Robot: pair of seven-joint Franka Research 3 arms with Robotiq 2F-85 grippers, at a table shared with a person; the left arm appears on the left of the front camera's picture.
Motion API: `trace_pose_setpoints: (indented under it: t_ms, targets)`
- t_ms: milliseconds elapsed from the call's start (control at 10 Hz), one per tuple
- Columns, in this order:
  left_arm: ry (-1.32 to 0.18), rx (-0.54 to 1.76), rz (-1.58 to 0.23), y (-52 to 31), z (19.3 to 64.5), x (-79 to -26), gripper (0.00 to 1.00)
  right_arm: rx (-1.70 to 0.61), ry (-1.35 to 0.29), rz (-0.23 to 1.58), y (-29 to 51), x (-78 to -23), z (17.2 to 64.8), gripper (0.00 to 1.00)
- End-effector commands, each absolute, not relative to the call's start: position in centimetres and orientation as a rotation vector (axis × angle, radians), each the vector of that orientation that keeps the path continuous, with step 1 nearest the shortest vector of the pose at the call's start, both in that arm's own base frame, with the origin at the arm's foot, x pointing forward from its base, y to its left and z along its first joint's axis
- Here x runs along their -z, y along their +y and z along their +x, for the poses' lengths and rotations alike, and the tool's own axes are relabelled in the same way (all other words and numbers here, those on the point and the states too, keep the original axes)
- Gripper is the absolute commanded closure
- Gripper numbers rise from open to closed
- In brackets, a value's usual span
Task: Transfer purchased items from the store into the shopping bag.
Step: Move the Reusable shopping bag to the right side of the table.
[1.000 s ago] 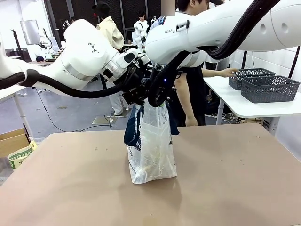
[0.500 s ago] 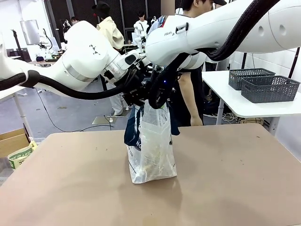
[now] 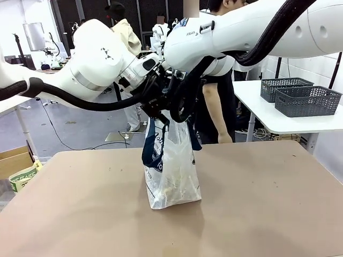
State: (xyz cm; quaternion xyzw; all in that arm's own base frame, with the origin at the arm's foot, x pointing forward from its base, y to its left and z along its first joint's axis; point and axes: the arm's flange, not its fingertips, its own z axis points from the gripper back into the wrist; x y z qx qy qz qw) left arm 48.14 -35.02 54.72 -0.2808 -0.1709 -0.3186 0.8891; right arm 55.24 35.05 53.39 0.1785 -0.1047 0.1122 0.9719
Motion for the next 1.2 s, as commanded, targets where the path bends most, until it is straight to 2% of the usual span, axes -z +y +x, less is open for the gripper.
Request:
trace_pose_setpoints:
  t_ms: [0, 1100]
  targets:
    - [-0.365, 0.631, -0.58, -33.6, 47.2, -55.3, 0.0, -0.214, -0.236, 0.407, 34.0, -54.1, 54.7, 0.0]
    - [-0.399, 0.543, -0.548, -30.0, 47.3, -56.4, 0.0, -0.137, -0.272, 0.476, 30.8, -54.9, 57.1, 0.0]
